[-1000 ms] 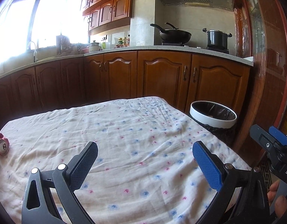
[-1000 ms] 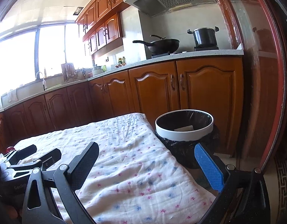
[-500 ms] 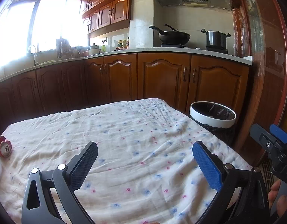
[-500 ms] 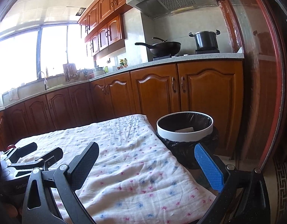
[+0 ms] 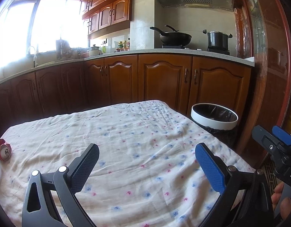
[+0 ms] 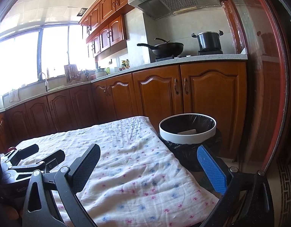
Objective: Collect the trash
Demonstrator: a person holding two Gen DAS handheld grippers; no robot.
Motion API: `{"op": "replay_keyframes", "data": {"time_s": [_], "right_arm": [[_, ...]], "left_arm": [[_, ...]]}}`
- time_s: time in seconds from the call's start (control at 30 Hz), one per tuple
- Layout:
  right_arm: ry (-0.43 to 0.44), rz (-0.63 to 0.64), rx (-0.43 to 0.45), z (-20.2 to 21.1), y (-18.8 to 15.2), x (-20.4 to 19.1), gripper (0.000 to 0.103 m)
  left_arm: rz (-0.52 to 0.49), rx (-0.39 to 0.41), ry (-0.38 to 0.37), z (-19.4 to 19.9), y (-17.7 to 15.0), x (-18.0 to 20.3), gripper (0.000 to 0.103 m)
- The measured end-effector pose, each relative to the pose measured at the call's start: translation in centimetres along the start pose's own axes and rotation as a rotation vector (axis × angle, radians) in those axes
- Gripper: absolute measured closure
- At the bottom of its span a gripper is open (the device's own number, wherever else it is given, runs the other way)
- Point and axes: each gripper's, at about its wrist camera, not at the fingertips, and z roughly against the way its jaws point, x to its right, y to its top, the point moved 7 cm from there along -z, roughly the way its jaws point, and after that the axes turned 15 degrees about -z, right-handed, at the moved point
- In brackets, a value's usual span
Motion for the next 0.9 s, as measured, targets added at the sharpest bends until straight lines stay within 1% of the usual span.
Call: {"op": "replay_keyframes", "data": {"time_s": [0.9], "right_arm": [[0.012,-0.008,0.001,0.27,0.27,-0.26,0.0]], "left_arm": [[-0.006,0.004,-0.01,-0.06,0.05,-0.17,0.001]]}}
